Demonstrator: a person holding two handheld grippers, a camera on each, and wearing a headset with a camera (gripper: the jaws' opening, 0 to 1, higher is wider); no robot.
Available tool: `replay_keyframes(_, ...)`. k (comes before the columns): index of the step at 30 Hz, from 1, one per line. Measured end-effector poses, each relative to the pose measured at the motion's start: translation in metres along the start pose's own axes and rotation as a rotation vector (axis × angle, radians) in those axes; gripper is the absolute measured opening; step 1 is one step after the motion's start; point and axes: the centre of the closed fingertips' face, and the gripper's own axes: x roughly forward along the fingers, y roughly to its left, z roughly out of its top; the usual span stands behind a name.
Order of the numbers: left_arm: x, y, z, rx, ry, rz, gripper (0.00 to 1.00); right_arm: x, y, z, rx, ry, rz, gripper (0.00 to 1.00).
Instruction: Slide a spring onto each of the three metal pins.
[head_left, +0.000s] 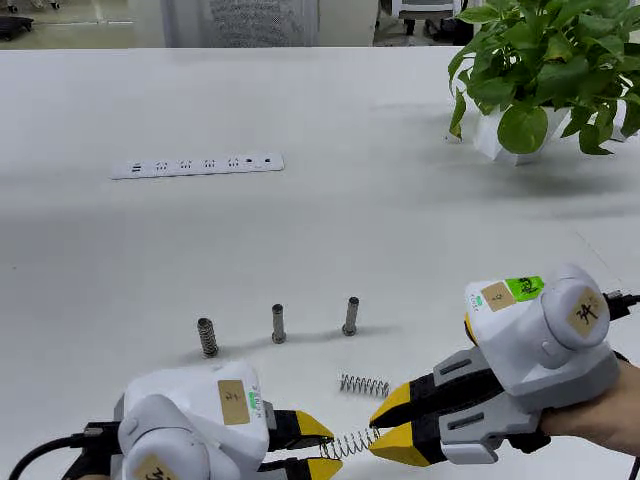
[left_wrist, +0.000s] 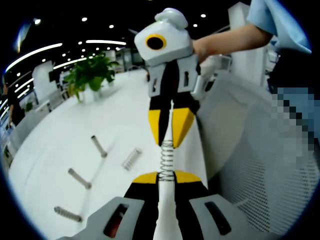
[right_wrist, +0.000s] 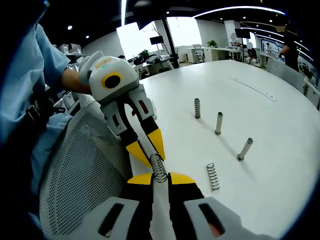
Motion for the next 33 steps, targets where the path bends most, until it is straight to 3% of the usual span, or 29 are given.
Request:
replay_keyframes(2,0.002,0.0,-0.002,-0.004,0.014,0.0,0.1,-0.001,0.002,0.003,-0.016,0.008,-0.003,0.12)
replay_keyframes(18,0.006,0.0,0.002,-0.048,0.01,0.011,0.09,-0.002,0.006,0.021,-0.174,0.089,-0.052,0.12)
replay_keyframes(27,0.005,0.001,0.001,-0.06,0.002,0.021,0.09,-0.002,0.004,0.02,-0.2,0.109,-0.045,0.12)
replay_keyframes(30,0.006,0.0,0.004,-0.052,-0.008,0.021,0.09,-0.004,0.003,0.023,-0.207,0.109,-0.039,0.21)
replay_keyframes(33,0.006,-0.001,0.009,-0.043,-0.021,0.016,0.09,-0.004,0.005,0.024,-0.226,0.118,-0.024,0.2)
